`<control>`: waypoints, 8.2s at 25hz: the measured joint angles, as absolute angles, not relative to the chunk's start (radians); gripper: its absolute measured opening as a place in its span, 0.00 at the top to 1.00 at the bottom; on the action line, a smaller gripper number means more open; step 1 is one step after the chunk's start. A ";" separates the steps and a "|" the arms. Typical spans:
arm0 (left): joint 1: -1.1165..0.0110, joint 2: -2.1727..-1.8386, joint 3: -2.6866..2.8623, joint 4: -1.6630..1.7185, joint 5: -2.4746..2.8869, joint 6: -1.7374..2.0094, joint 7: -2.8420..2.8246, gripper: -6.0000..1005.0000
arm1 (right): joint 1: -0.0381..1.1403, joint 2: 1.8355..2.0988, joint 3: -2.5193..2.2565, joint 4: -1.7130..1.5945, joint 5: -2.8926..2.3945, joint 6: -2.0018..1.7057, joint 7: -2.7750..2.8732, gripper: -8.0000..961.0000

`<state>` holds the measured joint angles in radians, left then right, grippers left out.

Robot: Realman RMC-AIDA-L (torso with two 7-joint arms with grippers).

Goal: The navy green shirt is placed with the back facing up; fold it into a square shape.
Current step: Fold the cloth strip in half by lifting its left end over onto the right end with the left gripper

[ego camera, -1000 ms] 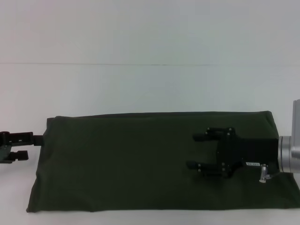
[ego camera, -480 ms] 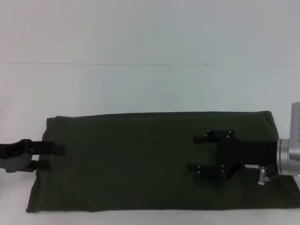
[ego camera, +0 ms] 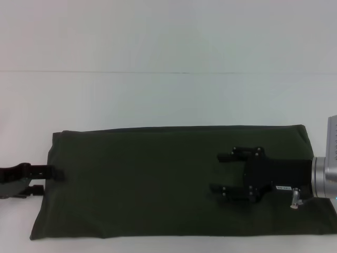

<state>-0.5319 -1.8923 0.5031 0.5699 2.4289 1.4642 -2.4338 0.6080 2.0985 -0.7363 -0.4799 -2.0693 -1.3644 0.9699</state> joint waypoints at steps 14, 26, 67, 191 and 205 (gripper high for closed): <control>-0.528 -1.875 0.467 0.585 2.433 1.471 -2.441 0.14 | 0.608 2.097 -0.736 -0.482 -2.069 -1.356 0.970 0.20; -0.528 -1.885 0.473 0.580 2.463 1.457 -2.443 0.14 | 0.611 2.098 -0.736 -0.479 -2.070 -1.344 0.968 0.20; -0.581 -1.913 0.498 0.533 2.508 1.471 -2.445 0.14 | 0.609 2.098 -0.736 -0.479 -2.076 -1.333 0.976 0.20; -0.556 -1.882 0.432 0.707 2.516 1.464 -2.526 0.51 | 0.533 2.095 -0.700 -0.493 -1.988 -1.444 0.982 0.20; -0.538 -1.891 0.385 0.703 2.507 1.364 -2.530 0.15 | 0.529 2.097 -0.700 -0.492 -1.988 -1.443 0.982 0.20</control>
